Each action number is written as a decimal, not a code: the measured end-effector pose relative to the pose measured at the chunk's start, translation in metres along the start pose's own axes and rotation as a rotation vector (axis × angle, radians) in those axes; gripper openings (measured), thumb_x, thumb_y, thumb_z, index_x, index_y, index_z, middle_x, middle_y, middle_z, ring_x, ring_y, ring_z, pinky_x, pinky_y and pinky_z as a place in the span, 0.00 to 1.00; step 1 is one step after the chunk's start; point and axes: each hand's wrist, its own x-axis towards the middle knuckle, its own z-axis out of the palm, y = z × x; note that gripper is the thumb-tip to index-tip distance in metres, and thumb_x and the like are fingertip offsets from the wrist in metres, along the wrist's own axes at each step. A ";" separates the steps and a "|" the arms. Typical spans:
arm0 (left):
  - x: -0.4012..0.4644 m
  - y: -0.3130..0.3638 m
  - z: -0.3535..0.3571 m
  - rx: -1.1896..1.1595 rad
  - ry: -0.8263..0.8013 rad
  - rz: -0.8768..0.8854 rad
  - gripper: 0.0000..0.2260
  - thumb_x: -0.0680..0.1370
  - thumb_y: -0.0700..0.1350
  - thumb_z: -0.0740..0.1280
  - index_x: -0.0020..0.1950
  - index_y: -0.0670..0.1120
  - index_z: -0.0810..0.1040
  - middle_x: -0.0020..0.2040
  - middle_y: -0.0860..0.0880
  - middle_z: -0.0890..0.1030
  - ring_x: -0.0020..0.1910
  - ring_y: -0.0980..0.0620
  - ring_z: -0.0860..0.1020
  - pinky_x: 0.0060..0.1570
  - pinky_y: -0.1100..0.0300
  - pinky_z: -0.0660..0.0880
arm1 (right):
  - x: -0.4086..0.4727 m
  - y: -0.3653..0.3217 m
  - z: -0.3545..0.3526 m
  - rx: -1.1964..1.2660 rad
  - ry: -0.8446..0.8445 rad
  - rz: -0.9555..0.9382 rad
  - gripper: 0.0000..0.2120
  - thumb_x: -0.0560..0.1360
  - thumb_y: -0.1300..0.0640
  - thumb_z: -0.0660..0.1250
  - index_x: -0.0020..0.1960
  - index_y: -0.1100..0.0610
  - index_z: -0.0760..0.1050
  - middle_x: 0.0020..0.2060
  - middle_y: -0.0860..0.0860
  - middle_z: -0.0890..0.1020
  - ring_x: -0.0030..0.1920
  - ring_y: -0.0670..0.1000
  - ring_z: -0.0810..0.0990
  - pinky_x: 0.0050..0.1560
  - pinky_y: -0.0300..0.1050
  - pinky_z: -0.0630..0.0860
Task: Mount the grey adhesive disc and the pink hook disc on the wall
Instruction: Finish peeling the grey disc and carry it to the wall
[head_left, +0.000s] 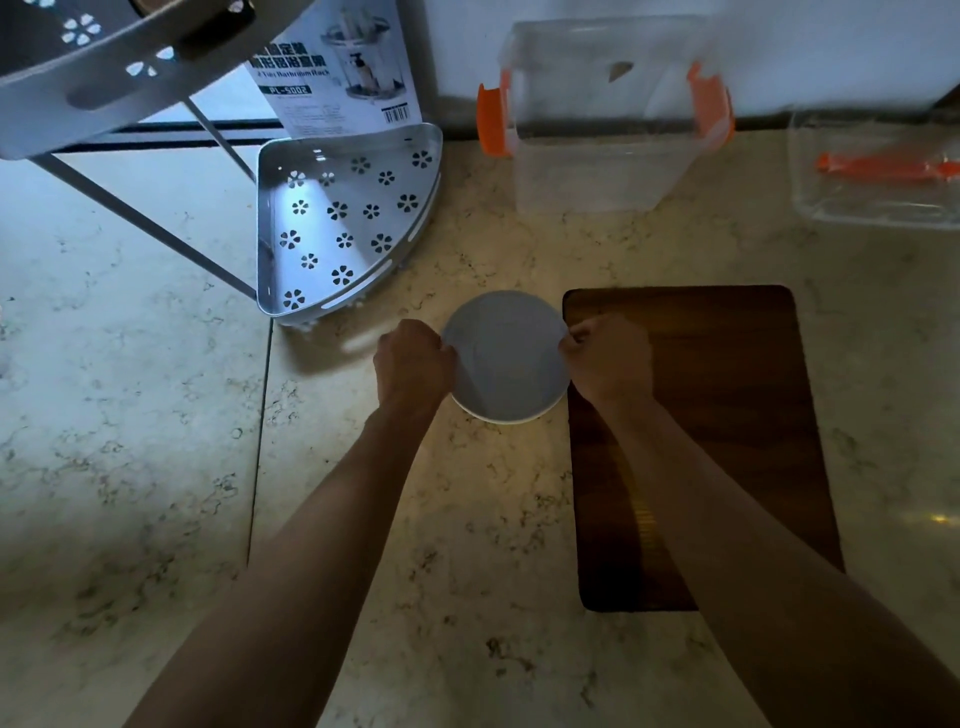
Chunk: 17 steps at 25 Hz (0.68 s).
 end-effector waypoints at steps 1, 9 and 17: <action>0.000 0.001 0.001 0.018 -0.004 0.008 0.07 0.73 0.41 0.67 0.39 0.39 0.83 0.35 0.45 0.82 0.33 0.49 0.77 0.35 0.59 0.69 | 0.000 0.000 0.000 -0.007 0.007 0.012 0.14 0.74 0.58 0.67 0.30 0.56 0.78 0.24 0.50 0.77 0.23 0.47 0.73 0.21 0.36 0.64; 0.005 0.000 0.002 0.075 -0.095 0.014 0.07 0.71 0.37 0.64 0.33 0.40 0.74 0.29 0.47 0.73 0.30 0.49 0.74 0.26 0.61 0.63 | 0.006 -0.001 0.001 -0.054 0.018 0.074 0.12 0.74 0.58 0.70 0.33 0.59 0.81 0.26 0.51 0.79 0.25 0.45 0.74 0.23 0.36 0.66; 0.009 -0.001 0.006 0.000 -0.110 -0.085 0.04 0.70 0.39 0.67 0.38 0.38 0.77 0.30 0.48 0.75 0.30 0.50 0.75 0.26 0.62 0.66 | 0.014 0.001 -0.005 0.085 -0.097 0.176 0.10 0.72 0.60 0.71 0.35 0.64 0.80 0.31 0.54 0.81 0.30 0.50 0.78 0.28 0.42 0.75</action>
